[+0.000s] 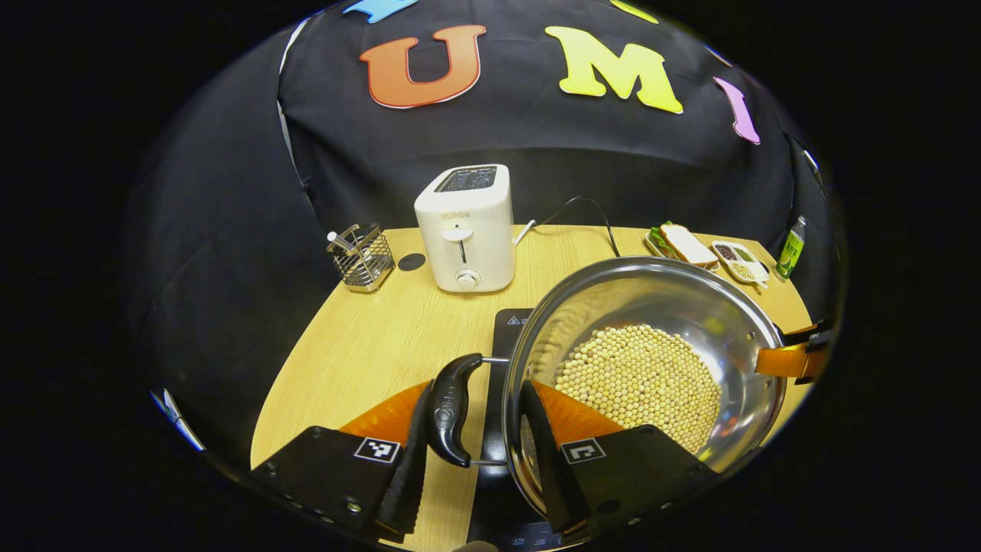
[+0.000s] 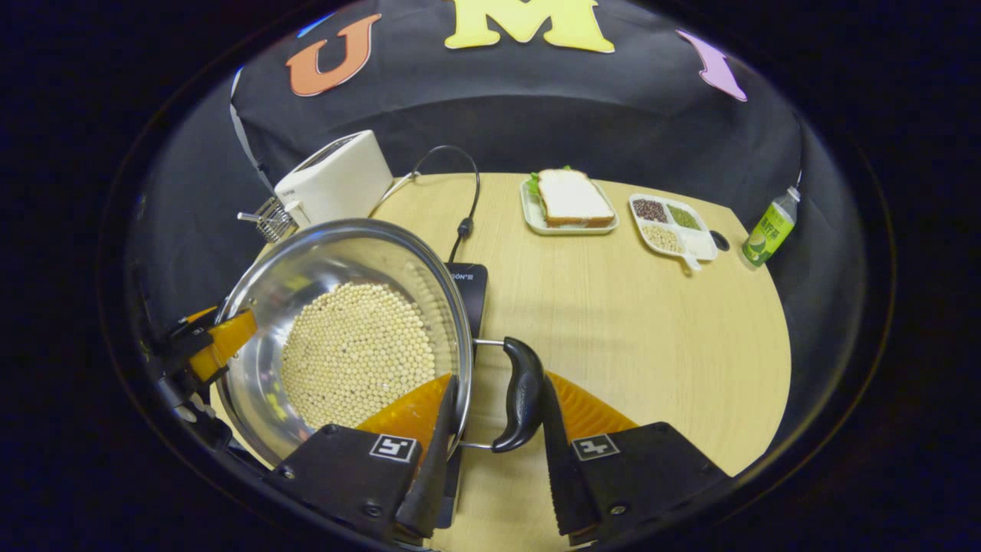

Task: First push the handle of the pot to place it horizontally, then grasp the pot with both hands and set it on the induction cooktop.

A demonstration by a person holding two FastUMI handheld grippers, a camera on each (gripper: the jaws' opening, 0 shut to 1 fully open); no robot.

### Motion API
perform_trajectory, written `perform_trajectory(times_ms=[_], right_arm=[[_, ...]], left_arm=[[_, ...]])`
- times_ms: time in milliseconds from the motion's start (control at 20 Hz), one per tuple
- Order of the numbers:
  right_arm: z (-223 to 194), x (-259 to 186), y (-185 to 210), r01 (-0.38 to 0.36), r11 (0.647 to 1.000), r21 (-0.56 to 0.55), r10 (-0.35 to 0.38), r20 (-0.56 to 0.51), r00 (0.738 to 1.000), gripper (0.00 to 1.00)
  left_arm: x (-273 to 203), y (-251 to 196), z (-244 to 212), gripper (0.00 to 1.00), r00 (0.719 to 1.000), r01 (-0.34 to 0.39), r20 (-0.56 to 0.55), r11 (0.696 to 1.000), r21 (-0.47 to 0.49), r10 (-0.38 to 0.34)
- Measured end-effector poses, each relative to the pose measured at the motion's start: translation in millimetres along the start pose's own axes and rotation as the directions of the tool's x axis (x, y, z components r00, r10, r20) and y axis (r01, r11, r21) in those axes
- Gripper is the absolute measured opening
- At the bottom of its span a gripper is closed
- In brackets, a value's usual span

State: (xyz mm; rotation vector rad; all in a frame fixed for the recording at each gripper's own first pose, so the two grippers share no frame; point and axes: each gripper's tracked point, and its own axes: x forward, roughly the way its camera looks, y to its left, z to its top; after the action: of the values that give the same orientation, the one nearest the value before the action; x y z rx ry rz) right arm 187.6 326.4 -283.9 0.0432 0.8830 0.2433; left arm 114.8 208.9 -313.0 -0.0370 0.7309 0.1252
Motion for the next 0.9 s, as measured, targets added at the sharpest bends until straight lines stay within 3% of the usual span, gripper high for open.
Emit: perform_trajectory(times_ms=[300,900], right_arm=[[0.3,-0.7,0.8,0.035,0.999,-0.039,-0.033,0.041,0.999,0.58],[-2.3,-1.8,0.3,0.042,0.999,0.007,-0.043,0.079,0.996,0.58]], left_arm=[[6.0,-0.9,-8.3,0.61,0.999,0.024,-0.023,1.000,-0.004,-0.024],[10.5,1.3,-3.7,0.64,0.999,0.032,-0.011,0.999,0.033,-0.031]])
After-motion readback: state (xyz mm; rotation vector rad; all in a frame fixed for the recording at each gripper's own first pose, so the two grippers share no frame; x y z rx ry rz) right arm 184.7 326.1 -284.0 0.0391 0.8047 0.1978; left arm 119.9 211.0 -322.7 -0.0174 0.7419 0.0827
